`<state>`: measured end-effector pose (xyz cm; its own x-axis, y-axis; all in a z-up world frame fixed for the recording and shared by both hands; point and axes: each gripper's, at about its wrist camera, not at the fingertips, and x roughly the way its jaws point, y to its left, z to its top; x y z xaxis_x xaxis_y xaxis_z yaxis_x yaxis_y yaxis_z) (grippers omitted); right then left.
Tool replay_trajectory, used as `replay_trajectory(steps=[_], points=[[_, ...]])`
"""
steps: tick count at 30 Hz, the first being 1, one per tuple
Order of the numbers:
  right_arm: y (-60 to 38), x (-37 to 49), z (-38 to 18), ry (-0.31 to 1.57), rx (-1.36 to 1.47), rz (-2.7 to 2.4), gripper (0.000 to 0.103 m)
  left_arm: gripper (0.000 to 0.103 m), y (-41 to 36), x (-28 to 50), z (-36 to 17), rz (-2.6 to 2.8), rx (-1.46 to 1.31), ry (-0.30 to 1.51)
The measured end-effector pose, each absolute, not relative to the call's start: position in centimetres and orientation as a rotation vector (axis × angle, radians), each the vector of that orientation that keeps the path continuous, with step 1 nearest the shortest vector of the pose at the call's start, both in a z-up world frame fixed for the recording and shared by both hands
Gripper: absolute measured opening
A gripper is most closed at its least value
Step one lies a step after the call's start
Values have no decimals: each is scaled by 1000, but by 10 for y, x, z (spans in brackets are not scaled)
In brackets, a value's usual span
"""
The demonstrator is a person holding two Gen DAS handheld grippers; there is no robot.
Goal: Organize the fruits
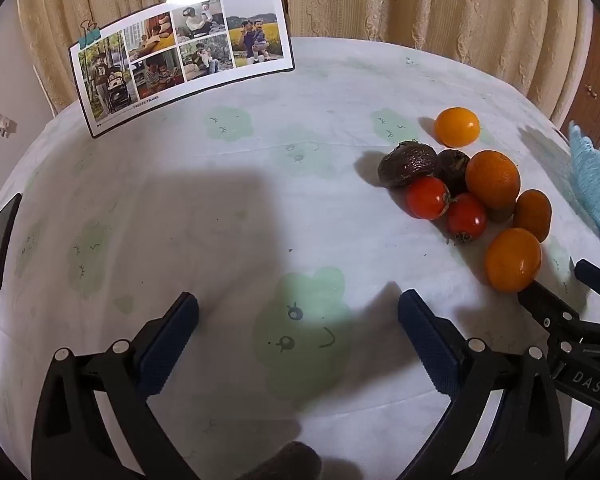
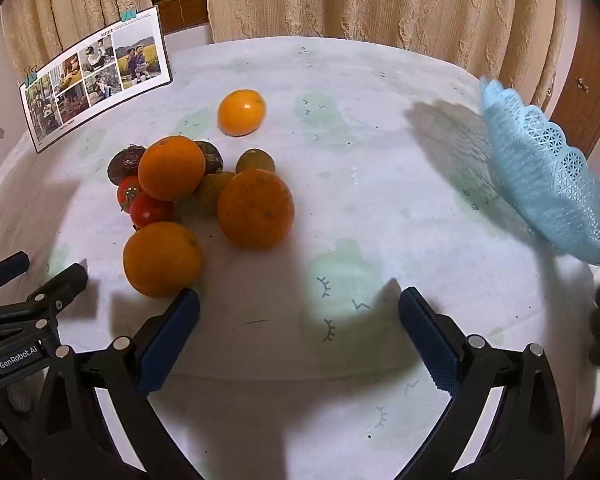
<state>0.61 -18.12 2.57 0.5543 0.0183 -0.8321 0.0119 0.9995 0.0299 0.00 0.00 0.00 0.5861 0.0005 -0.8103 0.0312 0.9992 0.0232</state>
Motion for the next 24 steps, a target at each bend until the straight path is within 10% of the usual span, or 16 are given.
replay_trajectory(steps=[24], points=[[-181, 5, 22, 1018, -13, 126, 101, 98, 1, -1, -1, -11, 37, 944]])
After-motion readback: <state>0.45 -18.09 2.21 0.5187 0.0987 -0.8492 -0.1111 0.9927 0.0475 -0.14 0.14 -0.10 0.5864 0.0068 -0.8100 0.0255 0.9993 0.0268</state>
